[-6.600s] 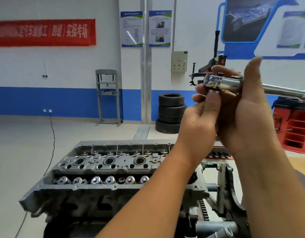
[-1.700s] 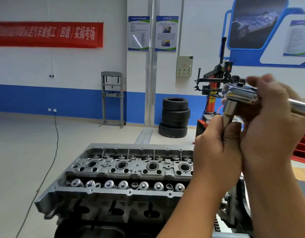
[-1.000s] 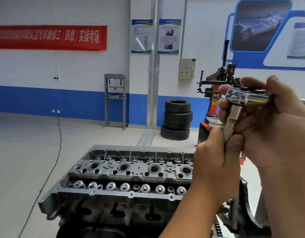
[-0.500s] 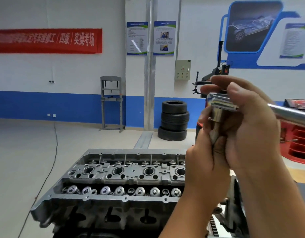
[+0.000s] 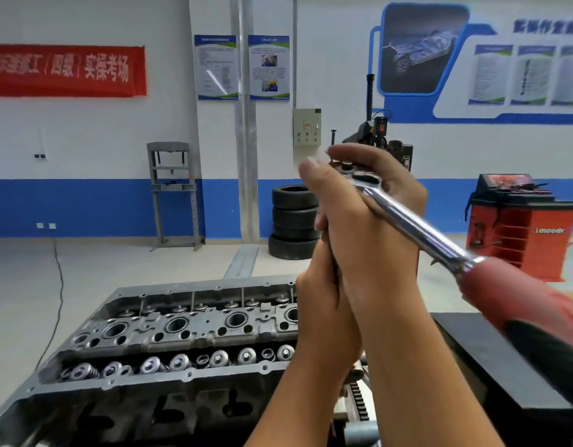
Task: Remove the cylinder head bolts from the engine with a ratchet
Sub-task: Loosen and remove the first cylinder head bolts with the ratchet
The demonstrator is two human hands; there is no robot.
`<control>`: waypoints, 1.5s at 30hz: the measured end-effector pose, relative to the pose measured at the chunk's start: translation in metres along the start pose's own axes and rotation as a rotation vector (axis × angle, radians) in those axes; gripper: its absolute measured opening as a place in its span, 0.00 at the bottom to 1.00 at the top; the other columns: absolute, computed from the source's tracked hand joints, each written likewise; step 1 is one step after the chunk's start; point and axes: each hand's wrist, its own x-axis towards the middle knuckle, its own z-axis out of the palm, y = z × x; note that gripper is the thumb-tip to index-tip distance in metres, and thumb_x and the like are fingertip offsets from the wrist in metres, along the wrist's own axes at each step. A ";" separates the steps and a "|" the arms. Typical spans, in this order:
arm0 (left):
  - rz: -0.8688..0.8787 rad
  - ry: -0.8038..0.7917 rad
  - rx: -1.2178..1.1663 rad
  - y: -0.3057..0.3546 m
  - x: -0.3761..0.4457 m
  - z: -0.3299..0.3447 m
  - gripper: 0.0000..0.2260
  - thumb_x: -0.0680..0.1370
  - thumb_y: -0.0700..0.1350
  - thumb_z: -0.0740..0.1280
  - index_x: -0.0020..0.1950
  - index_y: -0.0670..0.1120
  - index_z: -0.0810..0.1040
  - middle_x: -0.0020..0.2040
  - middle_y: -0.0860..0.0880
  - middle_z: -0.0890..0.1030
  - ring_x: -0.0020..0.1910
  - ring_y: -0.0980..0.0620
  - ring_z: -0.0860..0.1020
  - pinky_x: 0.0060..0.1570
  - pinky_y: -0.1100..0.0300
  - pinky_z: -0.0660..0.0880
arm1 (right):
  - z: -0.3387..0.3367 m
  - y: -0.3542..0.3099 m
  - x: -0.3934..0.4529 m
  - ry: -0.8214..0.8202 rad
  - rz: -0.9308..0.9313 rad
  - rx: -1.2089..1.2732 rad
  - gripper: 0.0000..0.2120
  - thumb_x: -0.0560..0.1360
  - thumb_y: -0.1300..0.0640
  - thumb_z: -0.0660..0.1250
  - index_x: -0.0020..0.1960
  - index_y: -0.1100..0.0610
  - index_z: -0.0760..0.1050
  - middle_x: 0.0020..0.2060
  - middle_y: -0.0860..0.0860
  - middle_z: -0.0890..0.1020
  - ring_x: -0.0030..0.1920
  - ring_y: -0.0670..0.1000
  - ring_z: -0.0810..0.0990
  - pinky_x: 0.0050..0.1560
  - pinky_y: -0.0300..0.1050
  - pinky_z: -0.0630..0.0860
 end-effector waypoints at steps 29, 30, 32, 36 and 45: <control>-0.295 -0.151 -0.207 0.005 0.004 -0.008 0.27 0.79 0.59 0.65 0.38 0.35 0.64 0.31 0.46 0.62 0.30 0.51 0.58 0.31 0.56 0.54 | -0.023 0.005 0.016 -0.331 0.379 0.554 0.11 0.76 0.50 0.68 0.53 0.56 0.80 0.49 0.58 0.87 0.33 0.52 0.83 0.33 0.43 0.76; -0.300 -0.141 -0.196 0.005 0.004 -0.008 0.26 0.79 0.58 0.64 0.39 0.34 0.65 0.30 0.47 0.63 0.30 0.52 0.59 0.30 0.56 0.55 | -0.021 0.006 0.015 -0.261 0.343 0.513 0.11 0.77 0.51 0.71 0.53 0.57 0.80 0.48 0.58 0.86 0.33 0.54 0.83 0.33 0.44 0.77; -0.295 -0.125 -0.183 0.004 0.004 -0.007 0.25 0.80 0.55 0.63 0.38 0.34 0.67 0.29 0.49 0.66 0.28 0.54 0.61 0.28 0.59 0.58 | -0.016 0.009 0.009 -0.107 0.183 0.393 0.10 0.77 0.53 0.75 0.53 0.59 0.80 0.44 0.56 0.86 0.34 0.56 0.85 0.32 0.45 0.77; -0.295 -0.081 -0.123 -0.001 0.004 -0.004 0.21 0.86 0.40 0.63 0.32 0.39 0.68 0.28 0.47 0.69 0.29 0.50 0.64 0.31 0.59 0.62 | -0.007 0.011 0.001 0.073 -0.242 0.050 0.12 0.75 0.55 0.78 0.51 0.63 0.83 0.39 0.54 0.87 0.37 0.56 0.87 0.34 0.52 0.82; -0.278 -0.128 -0.160 0.008 0.001 -0.008 0.23 0.78 0.61 0.65 0.35 0.43 0.67 0.29 0.50 0.65 0.28 0.54 0.61 0.29 0.59 0.59 | -0.022 0.004 0.016 -0.388 0.288 0.530 0.06 0.74 0.58 0.69 0.50 0.57 0.79 0.44 0.57 0.84 0.28 0.52 0.76 0.29 0.41 0.71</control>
